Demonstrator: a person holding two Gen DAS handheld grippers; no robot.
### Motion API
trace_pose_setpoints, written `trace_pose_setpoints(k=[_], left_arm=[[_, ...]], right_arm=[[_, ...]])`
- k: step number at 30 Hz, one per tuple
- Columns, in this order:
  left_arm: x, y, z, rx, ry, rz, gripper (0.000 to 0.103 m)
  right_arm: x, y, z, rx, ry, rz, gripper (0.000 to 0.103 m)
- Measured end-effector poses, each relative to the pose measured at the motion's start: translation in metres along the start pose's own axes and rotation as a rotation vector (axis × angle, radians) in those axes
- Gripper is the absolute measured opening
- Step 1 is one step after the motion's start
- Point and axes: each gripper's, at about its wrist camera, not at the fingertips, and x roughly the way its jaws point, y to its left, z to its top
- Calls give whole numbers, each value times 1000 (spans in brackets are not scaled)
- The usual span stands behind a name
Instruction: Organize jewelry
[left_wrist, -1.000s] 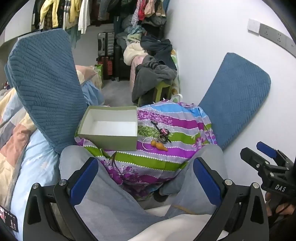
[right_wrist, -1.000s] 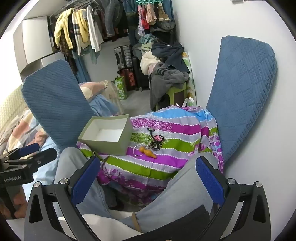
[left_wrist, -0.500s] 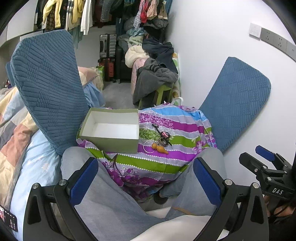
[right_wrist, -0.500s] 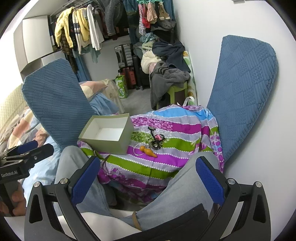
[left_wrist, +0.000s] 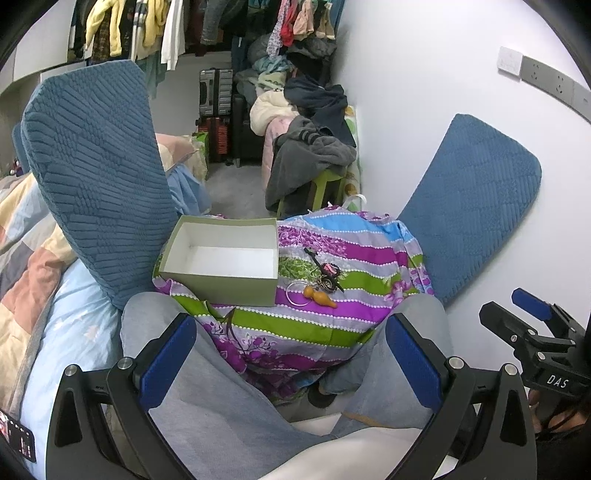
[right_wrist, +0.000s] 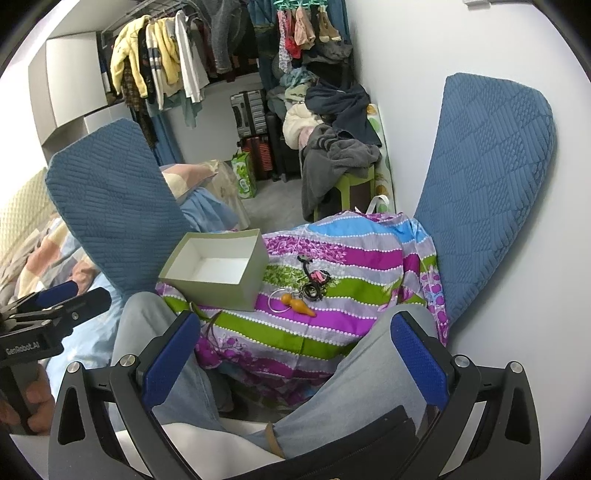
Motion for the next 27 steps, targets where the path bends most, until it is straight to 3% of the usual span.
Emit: trace_pose_setpoints(k=[27], left_arm=[[4, -6, -9, -13, 10, 2, 102]], right_arm=[[0, 0, -2, 16, 3, 1, 103]])
